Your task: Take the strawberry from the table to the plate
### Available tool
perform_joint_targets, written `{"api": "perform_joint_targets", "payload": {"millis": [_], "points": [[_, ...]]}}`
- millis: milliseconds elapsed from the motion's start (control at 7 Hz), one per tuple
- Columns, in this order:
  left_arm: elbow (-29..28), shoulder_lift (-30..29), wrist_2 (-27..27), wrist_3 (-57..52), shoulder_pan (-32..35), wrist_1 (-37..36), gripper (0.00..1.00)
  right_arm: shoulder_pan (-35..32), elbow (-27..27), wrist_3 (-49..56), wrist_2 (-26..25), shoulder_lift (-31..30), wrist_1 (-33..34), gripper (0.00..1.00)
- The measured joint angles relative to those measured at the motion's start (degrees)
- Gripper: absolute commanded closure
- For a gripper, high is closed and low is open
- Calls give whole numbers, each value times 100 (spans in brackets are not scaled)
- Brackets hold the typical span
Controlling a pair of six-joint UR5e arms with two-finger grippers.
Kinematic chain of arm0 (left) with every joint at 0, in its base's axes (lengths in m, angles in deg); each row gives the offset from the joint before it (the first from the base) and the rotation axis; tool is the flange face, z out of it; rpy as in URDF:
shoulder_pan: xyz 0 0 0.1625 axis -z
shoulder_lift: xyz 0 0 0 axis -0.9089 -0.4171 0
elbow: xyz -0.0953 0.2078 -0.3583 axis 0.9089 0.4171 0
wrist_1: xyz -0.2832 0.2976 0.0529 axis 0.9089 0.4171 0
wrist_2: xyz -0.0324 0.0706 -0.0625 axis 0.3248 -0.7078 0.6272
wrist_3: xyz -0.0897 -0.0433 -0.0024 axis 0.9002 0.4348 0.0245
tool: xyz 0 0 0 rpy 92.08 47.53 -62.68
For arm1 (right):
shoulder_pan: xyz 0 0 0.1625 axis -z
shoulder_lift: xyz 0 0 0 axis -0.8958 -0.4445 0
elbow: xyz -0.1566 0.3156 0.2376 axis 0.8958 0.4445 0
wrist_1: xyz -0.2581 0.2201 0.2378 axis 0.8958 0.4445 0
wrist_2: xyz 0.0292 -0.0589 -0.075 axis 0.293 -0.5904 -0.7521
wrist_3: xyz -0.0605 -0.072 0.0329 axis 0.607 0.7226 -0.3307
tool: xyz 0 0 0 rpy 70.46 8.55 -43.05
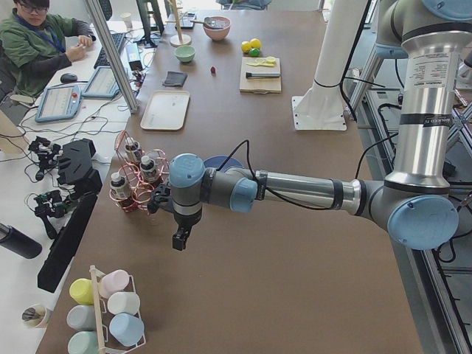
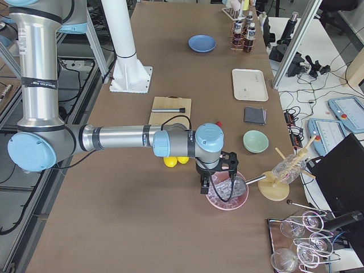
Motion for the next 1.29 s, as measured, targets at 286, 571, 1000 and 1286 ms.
{"api": "perform_joint_targets", "payload": {"millis": [286,571,1000,1286], "points": [[-2,5,-3,0,1,0,2,16,-1,-1,-2,10,0,0],[2,11,2,0,10,0,2,21,-8,-7,-6,24,0,0],[9,11,5,0,17,6,2,29,-26,-14,-4,30,0,0],[17,9,14,-14,16,14,2,30,-77,-16,-8,35,0,0]]}}
